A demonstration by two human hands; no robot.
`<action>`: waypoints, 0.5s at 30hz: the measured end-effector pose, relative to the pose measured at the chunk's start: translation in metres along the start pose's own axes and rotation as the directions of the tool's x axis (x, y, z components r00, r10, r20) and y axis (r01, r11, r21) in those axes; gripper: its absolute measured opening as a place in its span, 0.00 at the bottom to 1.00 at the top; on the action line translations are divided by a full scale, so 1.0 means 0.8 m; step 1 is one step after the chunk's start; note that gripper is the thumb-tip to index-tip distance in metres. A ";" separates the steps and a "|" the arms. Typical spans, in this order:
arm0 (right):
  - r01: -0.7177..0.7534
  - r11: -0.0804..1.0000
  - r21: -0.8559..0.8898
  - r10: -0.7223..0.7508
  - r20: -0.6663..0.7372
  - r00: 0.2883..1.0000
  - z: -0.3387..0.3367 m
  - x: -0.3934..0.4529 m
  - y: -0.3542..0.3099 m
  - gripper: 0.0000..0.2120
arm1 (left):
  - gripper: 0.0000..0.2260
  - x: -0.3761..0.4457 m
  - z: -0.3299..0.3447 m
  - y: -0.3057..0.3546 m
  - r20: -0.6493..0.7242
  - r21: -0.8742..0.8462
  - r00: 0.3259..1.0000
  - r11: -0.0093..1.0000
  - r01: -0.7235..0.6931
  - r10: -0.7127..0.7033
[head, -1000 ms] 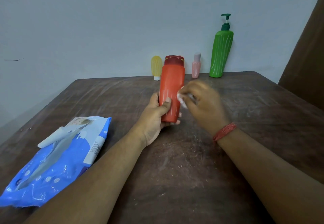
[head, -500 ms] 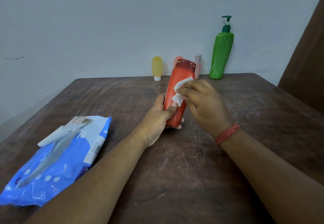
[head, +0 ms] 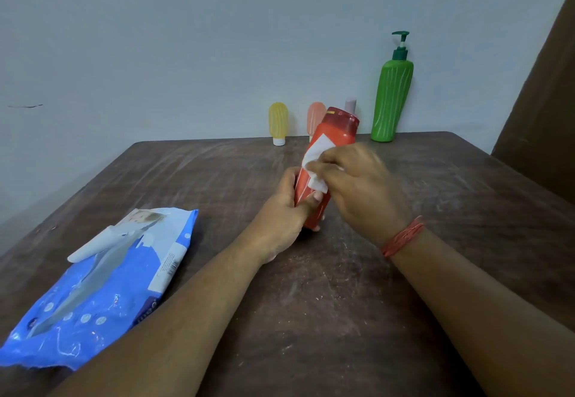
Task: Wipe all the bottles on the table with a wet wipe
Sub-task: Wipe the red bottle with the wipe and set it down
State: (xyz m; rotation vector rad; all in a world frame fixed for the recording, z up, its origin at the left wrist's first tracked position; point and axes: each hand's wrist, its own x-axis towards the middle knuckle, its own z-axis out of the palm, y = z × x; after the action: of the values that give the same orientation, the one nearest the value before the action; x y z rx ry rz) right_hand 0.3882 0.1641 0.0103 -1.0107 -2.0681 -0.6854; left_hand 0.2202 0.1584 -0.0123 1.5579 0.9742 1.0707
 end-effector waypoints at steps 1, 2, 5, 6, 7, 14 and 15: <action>-0.057 0.998 -0.041 0.056 -0.008 0.998 -0.001 0.002 0.004 0.14 | 0.19 0.000 0.001 0.001 0.005 0.036 1.000 0.999 0.005 -0.005; -0.161 0.984 -0.079 0.159 -0.033 0.987 -0.003 0.006 0.009 0.15 | 0.20 0.000 0.001 0.003 0.012 0.080 1.000 0.997 0.012 -0.013; -0.160 0.984 -0.082 0.160 0.004 0.987 0.000 0.007 0.001 0.19 | 0.21 0.001 0.001 0.001 -0.001 0.094 1.000 0.996 0.008 -0.008; -0.056 0.995 -0.076 0.060 0.044 0.997 0.001 0.005 -0.003 0.19 | 0.21 0.000 0.000 0.001 -0.009 0.077 1.000 0.997 -0.005 0.006; 0.005 0.996 -0.086 0.001 0.070 0.998 0.000 0.004 -0.005 0.19 | 0.20 0.000 0.001 0.000 -0.014 0.082 1.000 0.996 -0.016 0.018; -0.088 0.993 -0.076 0.093 0.058 0.994 -0.004 0.008 -0.012 0.18 | 0.19 -0.002 0.004 0.001 -0.002 0.197 0.996 0.977 -0.086 0.088; -0.027 0.998 -0.057 0.032 0.087 0.996 -0.004 0.006 -0.012 0.18 | 0.18 -0.002 0.004 0.001 -0.010 0.184 0.996 0.979 -0.087 0.091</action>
State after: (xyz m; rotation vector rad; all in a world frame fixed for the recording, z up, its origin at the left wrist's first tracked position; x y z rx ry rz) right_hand 0.3793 0.1581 0.0145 -1.1191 -2.1152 -0.6981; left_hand 0.2226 0.1556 -0.0124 1.7586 1.0483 1.0832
